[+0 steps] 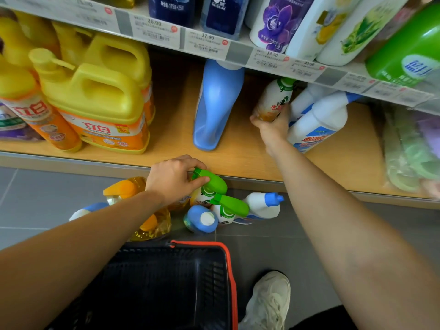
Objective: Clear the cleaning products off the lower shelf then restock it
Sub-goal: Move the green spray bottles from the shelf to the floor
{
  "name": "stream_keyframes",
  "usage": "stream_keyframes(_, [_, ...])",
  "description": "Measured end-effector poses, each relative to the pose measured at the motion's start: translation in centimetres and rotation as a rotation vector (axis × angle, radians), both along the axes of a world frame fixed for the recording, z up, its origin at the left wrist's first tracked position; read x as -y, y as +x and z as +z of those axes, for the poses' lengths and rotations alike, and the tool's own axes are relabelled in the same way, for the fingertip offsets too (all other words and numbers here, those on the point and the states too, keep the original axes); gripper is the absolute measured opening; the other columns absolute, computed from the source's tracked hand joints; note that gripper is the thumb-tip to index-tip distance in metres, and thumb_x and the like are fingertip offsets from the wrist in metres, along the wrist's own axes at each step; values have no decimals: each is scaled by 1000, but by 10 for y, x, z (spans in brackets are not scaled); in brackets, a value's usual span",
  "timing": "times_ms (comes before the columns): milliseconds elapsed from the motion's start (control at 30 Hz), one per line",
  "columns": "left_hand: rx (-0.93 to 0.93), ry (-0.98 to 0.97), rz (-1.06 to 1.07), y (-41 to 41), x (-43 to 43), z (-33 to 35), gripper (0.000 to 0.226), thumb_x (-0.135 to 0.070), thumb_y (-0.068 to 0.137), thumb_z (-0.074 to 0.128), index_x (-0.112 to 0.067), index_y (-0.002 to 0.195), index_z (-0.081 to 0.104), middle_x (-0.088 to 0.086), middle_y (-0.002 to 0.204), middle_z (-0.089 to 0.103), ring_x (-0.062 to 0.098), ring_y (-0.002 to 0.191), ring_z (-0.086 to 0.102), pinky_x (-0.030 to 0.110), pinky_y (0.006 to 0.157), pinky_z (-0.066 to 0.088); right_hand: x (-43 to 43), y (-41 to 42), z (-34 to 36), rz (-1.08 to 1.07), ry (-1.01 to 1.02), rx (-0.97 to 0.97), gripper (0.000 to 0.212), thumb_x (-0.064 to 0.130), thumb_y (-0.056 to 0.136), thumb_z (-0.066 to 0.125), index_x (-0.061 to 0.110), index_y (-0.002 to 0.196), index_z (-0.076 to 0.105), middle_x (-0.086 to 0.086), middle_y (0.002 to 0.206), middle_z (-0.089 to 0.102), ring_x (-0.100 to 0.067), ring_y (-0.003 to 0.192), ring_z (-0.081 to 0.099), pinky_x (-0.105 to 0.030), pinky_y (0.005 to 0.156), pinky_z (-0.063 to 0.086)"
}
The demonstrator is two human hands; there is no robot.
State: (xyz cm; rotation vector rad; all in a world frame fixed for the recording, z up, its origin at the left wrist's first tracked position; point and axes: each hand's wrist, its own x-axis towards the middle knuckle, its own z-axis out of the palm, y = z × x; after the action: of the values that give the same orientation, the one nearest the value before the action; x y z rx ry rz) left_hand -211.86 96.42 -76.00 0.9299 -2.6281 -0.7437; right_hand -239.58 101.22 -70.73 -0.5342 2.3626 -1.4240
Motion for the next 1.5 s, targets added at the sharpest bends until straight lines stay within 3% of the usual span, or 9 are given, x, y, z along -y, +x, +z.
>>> stream_keyframes(67, [-6,-12,-7,1,-1,0,36,-74,86,54,-49,111,64,-23,109,66,4,82,65,29,66,53,3,-8,-5,-43,-52,12,87,13,72,87,17,146,41,-5,137,58,-22,124,57,-37,106,47])
stream_keyframes(200, [-10,-32,-9,0,-1,-1,37,-73,86,54,-48,111,65,-22,110,67,4,81,65,27,63,52,6,-16,-21,-184,-55,-52,40,11,75,85,10,112,71,-5,108,74,-22,103,69,-39,94,57])
stream_keyframes(333, [-13,-27,-3,0,-1,-2,38,-73,86,55,-47,111,65,-23,111,67,4,81,65,29,63,54,17,-18,-19,-220,-64,-84,76,20,70,89,15,135,52,-4,125,65,-18,114,61,-25,91,48])
stream_keyframes(467, [-12,-20,-18,1,0,-2,38,-72,86,57,-47,113,65,-23,112,67,2,80,65,29,64,55,37,-26,-12,-216,-75,-95,81,23,66,90,17,136,50,3,114,64,-8,91,59,-4,66,44])
stream_keyframes(700, [-12,-27,-32,2,1,-2,39,-72,86,57,-46,113,65,-23,111,67,-2,75,62,25,60,52,33,-24,-17,-271,-12,-217,60,34,68,89,13,117,61,-4,112,72,-22,104,67,-41,91,56])
stream_keyframes(967, [-1,-23,-43,2,0,3,44,-76,83,46,-48,113,62,-23,110,67,0,76,64,26,61,51,-22,16,-22,-36,-136,-136,82,18,60,94,9,128,50,-10,122,64,-21,108,65,-39,95,55])
stream_keyframes(1100, [22,-13,-58,3,1,5,46,-76,81,46,-48,115,61,-24,111,65,-1,80,62,27,64,51,-28,19,-8,154,-108,-134,80,7,62,91,17,130,48,5,115,65,2,97,64,-25,88,54])
stream_keyframes(1300, [92,163,-122,3,6,16,58,-78,75,52,-48,124,56,-24,119,62,0,95,61,31,78,53,-38,31,1,220,-68,-186,70,5,63,92,8,122,54,-10,121,64,-22,111,62,-42,100,51])
stream_keyframes(1500, [-107,396,-67,7,11,54,70,-50,78,78,-29,140,53,-8,127,64,11,103,63,36,91,53,-65,42,22,486,114,-350,70,19,59,95,11,119,59,-15,115,59,-32,110,60,-53,95,50])
